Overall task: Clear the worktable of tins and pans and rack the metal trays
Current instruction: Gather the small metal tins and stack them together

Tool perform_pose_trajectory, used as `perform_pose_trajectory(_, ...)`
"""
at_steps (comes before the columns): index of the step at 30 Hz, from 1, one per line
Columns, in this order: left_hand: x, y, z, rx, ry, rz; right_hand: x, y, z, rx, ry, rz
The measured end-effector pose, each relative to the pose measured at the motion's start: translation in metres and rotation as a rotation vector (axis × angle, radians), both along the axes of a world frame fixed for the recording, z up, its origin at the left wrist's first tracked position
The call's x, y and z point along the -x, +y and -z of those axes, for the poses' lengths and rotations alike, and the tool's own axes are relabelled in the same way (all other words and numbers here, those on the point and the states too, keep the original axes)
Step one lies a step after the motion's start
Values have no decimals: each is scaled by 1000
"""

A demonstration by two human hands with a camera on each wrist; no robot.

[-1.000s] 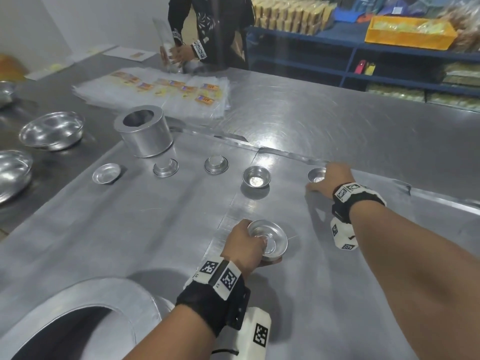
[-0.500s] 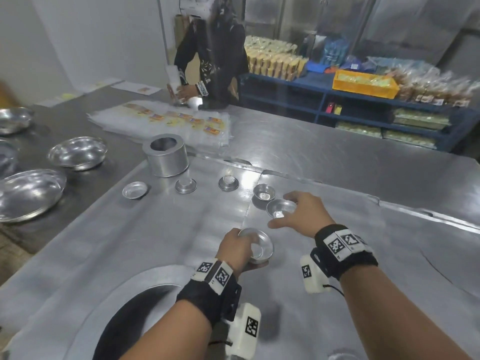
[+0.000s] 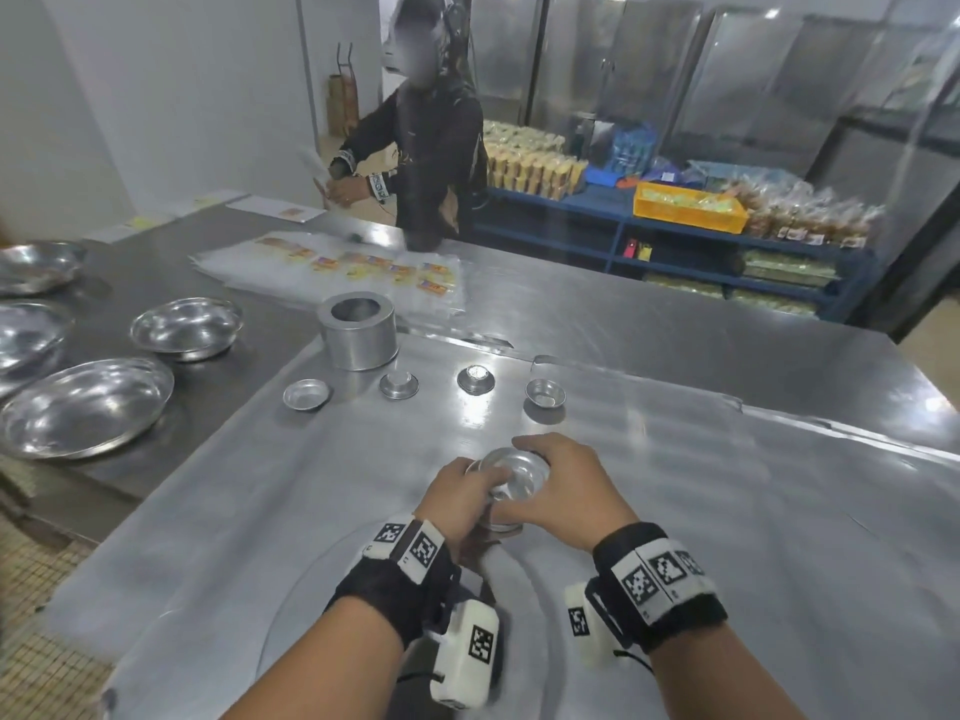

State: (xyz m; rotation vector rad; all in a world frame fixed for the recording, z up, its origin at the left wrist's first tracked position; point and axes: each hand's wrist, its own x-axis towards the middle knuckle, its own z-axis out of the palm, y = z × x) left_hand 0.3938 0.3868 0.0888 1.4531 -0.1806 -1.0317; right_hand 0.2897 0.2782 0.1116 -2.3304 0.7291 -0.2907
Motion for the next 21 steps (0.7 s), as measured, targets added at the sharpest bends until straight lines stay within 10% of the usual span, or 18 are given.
perform_pose_trajectory(10,-23,26,15,-35,-53,32,-9,28,3,-55,43,-133)
perform_pose_trajectory(21,-34,-3,21,57,182,-138,-33,-70,18,167,392,-181)
